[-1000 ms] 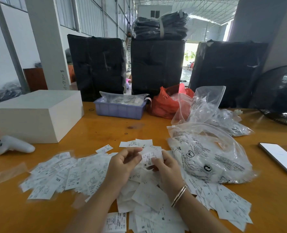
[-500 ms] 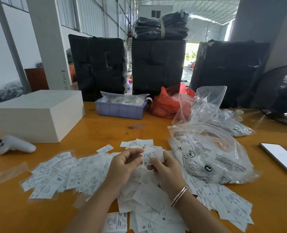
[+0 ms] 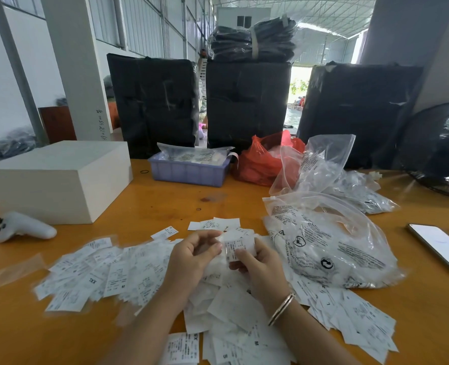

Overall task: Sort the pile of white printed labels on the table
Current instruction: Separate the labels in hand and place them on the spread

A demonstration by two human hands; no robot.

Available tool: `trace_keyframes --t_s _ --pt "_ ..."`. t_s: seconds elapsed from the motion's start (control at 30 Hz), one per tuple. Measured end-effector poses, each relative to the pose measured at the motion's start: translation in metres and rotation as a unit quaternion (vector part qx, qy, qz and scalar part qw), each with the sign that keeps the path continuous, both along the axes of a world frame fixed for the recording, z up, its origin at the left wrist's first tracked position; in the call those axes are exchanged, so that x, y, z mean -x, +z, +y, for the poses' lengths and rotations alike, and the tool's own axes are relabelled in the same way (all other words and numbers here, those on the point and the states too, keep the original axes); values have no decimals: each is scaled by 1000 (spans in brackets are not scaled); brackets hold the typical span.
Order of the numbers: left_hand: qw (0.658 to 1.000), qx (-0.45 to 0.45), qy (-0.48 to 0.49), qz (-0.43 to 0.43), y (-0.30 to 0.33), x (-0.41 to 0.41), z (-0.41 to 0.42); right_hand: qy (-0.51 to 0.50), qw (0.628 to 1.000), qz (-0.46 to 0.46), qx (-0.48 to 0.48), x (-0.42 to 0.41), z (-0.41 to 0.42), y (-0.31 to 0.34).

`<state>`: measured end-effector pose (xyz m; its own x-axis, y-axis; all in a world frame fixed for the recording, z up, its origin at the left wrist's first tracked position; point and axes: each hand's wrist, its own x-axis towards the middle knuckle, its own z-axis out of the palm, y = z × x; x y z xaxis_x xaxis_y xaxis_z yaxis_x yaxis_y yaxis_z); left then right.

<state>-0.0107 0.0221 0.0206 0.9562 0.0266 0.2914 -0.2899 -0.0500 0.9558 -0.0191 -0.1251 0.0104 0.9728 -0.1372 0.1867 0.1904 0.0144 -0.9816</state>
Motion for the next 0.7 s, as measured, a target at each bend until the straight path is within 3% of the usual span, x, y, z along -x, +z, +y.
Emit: trace_keyframes --t_s 0.37,0.7 --pt "999 9 -41 -7 5 5 0 29 984 11 -173 3 -6 8" --pt "998 25 -58 -9 8 9 0 51 986 36 -155 1 -6 6"
